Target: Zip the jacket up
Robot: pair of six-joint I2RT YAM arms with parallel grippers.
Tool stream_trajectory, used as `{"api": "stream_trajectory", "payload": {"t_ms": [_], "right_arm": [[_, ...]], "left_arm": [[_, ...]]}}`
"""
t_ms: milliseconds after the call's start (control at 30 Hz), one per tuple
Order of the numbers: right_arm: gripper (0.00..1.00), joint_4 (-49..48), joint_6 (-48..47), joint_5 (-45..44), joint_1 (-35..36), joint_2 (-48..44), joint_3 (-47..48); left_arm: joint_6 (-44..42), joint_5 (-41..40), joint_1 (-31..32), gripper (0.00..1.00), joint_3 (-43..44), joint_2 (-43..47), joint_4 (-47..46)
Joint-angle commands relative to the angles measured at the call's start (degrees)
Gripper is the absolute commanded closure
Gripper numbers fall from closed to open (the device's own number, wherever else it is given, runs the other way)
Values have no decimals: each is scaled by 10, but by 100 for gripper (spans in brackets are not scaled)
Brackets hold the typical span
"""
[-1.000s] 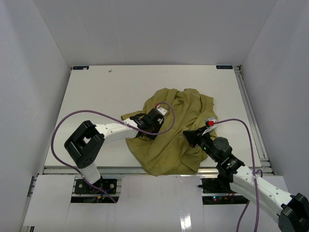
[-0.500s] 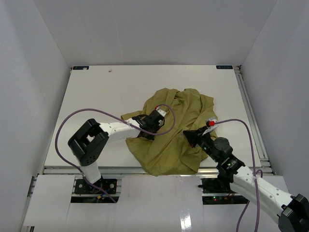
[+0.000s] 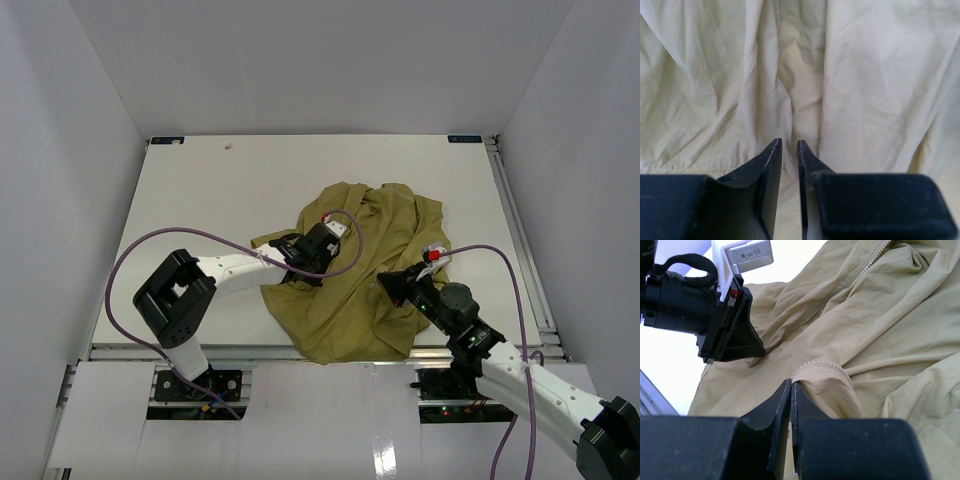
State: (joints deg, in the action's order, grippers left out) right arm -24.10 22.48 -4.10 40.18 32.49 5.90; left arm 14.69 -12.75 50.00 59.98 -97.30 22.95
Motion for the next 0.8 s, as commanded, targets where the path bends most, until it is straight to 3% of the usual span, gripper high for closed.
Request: {"api": "stream_trajectory", "payload": {"t_ms": [0,233,367,500,600,767], "right_arm": [[92,-21,0,3,-2,-13,20],[92,-21,-1,0,-1,-12,18],[92,-21,0,-2,-2,-13,17],[92,-21,-1,-2,-1,-14,17],[92,-21,-1,-2,-1,-15,16],[92,-20,-1,-4,-2,-17,15]], "left_arm": [[6,-19,0,77,20,12,10],[0,-15,0,76,18,1,10],[-3,-12,1,70,18,0,11],[-4,-5,1,57,14,1,11],[-2,-9,1,58,13,1,11],[0,-22,1,68,15,-3,11]]}}
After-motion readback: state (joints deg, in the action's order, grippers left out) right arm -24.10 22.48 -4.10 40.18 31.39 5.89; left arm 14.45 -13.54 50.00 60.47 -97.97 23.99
